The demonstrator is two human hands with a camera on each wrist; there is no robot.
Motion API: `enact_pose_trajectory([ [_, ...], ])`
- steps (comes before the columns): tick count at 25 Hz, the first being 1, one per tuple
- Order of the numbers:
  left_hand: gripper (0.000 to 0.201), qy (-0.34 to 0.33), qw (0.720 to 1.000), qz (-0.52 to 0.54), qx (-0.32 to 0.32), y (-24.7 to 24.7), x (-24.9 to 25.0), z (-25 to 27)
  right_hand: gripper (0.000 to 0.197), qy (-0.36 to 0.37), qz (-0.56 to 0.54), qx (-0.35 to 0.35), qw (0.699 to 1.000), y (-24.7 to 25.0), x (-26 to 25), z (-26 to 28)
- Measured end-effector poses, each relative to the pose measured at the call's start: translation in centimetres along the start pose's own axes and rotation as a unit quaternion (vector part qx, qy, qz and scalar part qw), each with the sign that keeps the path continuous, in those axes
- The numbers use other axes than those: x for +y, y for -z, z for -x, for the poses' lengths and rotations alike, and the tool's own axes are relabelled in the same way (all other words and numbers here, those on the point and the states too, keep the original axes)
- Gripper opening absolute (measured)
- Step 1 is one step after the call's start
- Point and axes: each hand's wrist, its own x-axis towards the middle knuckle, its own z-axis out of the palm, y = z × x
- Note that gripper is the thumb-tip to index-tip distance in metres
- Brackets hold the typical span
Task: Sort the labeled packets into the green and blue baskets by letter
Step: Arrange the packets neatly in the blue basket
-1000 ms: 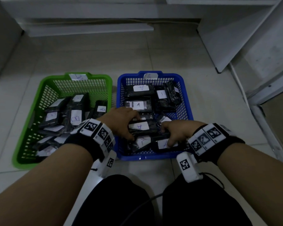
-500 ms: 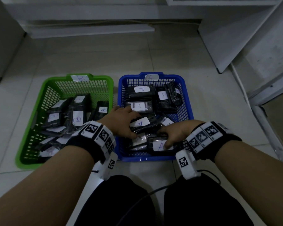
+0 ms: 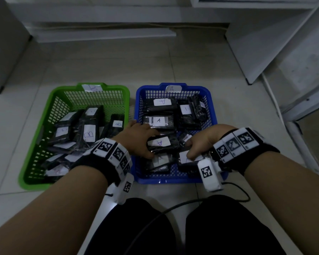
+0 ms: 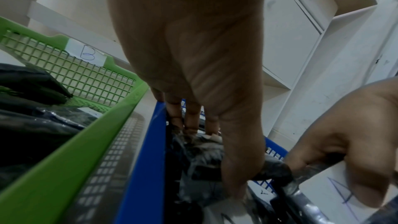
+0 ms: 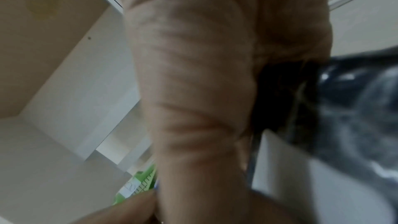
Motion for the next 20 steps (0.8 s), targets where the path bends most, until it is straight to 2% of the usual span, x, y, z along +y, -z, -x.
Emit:
enact_pose_trajectory([
  [2,0.088,0.002,1.0,0.006,-0.001,-0.1,0.0,-0.1,0.058,0.0,0.005,-0.015,1.0,-0.3,-0.2,0.1],
  [6,0.089,0.003,1.0,0.002,-0.01,-0.2,0.1,-0.3,0.055,0.017,0.014,-0.038,0.999,0.1,-0.4,0.5],
  [11,0.083,-0.008,0.996,0.083,0.026,0.2,-0.2,0.1,0.057,-0.014,0.01,0.061,0.998,1.1,1.2,1.6],
  [15,0.076,-0.006,0.989,0.144,0.042,0.2,-0.2,0.2,0.052,-0.018,-0.036,0.137,0.99,0.9,2.7,1.7],
  [17,0.08,-0.019,0.992,0.121,0.025,0.2,-0.1,0.2,0.04,-0.022,-0.063,0.173,0.983,0.9,3.7,1.8],
  [20,0.086,-0.044,0.999,0.009,-0.032,0.0,0.7,0.5,0.032,-0.015,-0.111,0.187,0.976,0.8,4.5,2.1],
])
